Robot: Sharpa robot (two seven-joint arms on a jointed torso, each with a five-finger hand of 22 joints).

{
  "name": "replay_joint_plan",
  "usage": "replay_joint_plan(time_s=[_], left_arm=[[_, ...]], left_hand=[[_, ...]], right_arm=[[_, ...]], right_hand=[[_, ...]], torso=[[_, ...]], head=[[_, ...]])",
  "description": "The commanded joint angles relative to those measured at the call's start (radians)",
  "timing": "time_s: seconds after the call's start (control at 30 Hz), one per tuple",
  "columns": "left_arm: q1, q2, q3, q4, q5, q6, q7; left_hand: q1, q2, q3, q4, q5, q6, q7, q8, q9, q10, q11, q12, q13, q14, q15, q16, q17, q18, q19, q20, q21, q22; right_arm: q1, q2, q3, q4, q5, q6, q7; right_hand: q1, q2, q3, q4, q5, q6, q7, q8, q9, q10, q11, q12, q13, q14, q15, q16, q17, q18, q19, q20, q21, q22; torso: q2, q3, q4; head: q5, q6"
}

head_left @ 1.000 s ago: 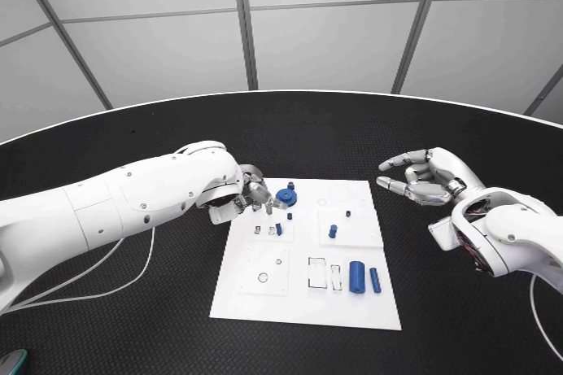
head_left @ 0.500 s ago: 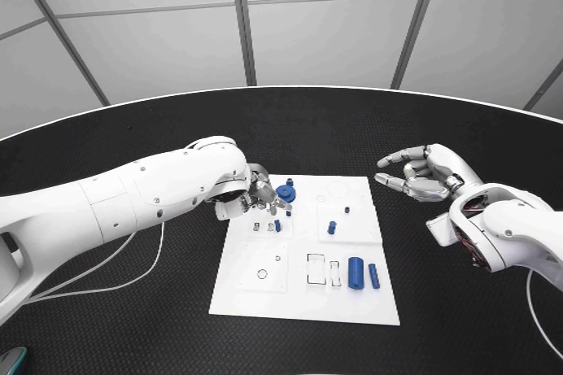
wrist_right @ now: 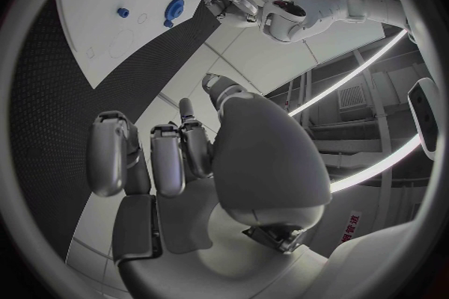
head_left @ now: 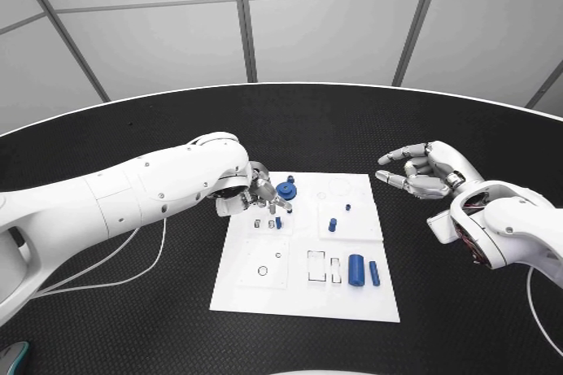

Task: Assemble the parts on the task board

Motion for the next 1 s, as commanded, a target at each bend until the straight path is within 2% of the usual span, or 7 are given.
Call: replay_joint_plan(time_s=[0.03, 0.7, 1.0], left_arm=[[0.000, 0.003, 0.000, -0.004, 0.000, 0.004, -0.002], [-0.002, 0.020, -0.011, -0.031, 0.000, 0.035, -0.015], [-0.004, 0.026, -0.015, -0.037, 0.000, 0.043, -0.018]], left_hand=[[-0.007, 0.006, -0.004, -0.001, -0.005, -0.005, -0.002, 0.005, 0.001, 0.003, -0.001, 0.001, -0.001, 0.083, -0.005, 0.003, 0.179, -0.019, 0.007, 0.002, 0.005, 0.001], [-0.006, 0.010, -0.004, -0.001, -0.004, -0.005, -0.003, 0.009, 0.007, 0.005, -0.002, 0.004, 0.001, 0.083, -0.006, 0.003, 0.179, -0.019, 0.008, 0.001, 0.007, 0.005], [-0.004, 0.011, -0.004, -0.002, -0.004, -0.005, -0.004, 0.010, 0.009, 0.004, -0.002, 0.003, 0.000, 0.083, -0.006, 0.003, 0.179, -0.020, 0.009, 0.001, 0.008, 0.007]], right_arm=[[0.000, 0.000, 0.000, 0.000, 0.000, 0.001, -0.001], [0.000, 0.006, 0.000, -0.006, 0.000, 0.005, -0.005], [0.000, 0.006, 0.000, -0.008, 0.000, 0.007, -0.007]], right_hand=[[0.002, -0.009, 0.007, 0.002, 0.002, -0.007, 0.000, 0.003, -0.002, 0.000, -0.003, -0.006, 0.087, 0.060, -0.008, -0.003, 0.066, 0.006, 0.002, -0.007, -0.005, 0.063], [0.003, -0.009, 0.008, 0.002, 0.005, -0.007, 0.000, 0.003, -0.002, 0.001, -0.003, -0.005, 0.088, 0.060, -0.008, -0.003, 0.067, 0.006, 0.002, -0.007, -0.005, 0.063], [0.003, -0.009, 0.008, 0.002, 0.005, -0.007, 0.000, 0.003, -0.002, 0.001, -0.003, -0.005, 0.088, 0.060, -0.008, -0.003, 0.067, 0.006, 0.002, -0.007, -0.005, 0.063]], torso=[[0.000, 0.0000, -0.0003], [0.000, 0.0023, -0.0009], [0.000, 0.0017, -0.0001]], head=[[0.001, -0.001], [0.003, -0.011], [0.002, -0.014]])
